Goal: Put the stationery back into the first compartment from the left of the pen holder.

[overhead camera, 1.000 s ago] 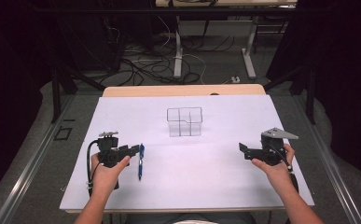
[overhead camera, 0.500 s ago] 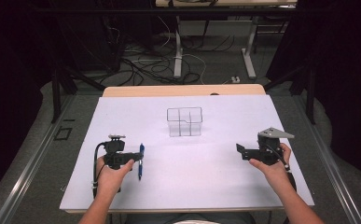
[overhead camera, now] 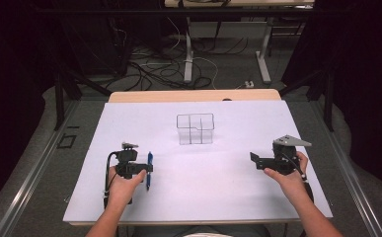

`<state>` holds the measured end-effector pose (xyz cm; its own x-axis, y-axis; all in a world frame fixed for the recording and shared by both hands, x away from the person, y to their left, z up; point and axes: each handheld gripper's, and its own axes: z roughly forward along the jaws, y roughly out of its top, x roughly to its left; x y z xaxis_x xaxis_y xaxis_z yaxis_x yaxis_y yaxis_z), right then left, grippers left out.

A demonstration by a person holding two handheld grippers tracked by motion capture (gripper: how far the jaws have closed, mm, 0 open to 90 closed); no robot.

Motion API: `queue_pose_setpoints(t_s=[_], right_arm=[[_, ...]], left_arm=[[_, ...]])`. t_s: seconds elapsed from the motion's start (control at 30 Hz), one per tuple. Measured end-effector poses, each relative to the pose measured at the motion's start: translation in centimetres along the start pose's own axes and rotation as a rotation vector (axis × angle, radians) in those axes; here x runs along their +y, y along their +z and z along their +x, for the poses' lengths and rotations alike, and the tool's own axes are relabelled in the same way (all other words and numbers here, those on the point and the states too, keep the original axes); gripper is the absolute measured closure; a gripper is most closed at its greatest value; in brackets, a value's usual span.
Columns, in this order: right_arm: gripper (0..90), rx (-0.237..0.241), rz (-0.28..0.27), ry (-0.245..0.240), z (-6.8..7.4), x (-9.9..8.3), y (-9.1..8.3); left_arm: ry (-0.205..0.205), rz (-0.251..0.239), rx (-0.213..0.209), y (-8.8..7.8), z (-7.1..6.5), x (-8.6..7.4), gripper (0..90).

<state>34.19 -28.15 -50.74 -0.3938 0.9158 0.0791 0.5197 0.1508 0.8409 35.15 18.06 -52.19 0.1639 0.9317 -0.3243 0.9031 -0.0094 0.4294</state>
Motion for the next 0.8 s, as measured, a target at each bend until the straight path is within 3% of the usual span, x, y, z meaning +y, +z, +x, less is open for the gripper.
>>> queue_pose_setpoints(t_s=[0.33,0.53,0.8], right_arm=[[4.3,0.003,0.003,0.019,-0.2,0.0,-0.1],[4.3,0.008,0.006,0.017,-0.2,-0.1,0.0],[4.3,0.01,0.005,0.017,-0.2,-0.1,0.0]], left_arm=[[-0.014,0.035,0.038,0.7,0.2,0.1,66.2],[-0.035,0.04,0.043,1.1,0.4,0.1,70.1],[-0.032,0.072,0.042,1.3,0.4,0.0,72.3]])
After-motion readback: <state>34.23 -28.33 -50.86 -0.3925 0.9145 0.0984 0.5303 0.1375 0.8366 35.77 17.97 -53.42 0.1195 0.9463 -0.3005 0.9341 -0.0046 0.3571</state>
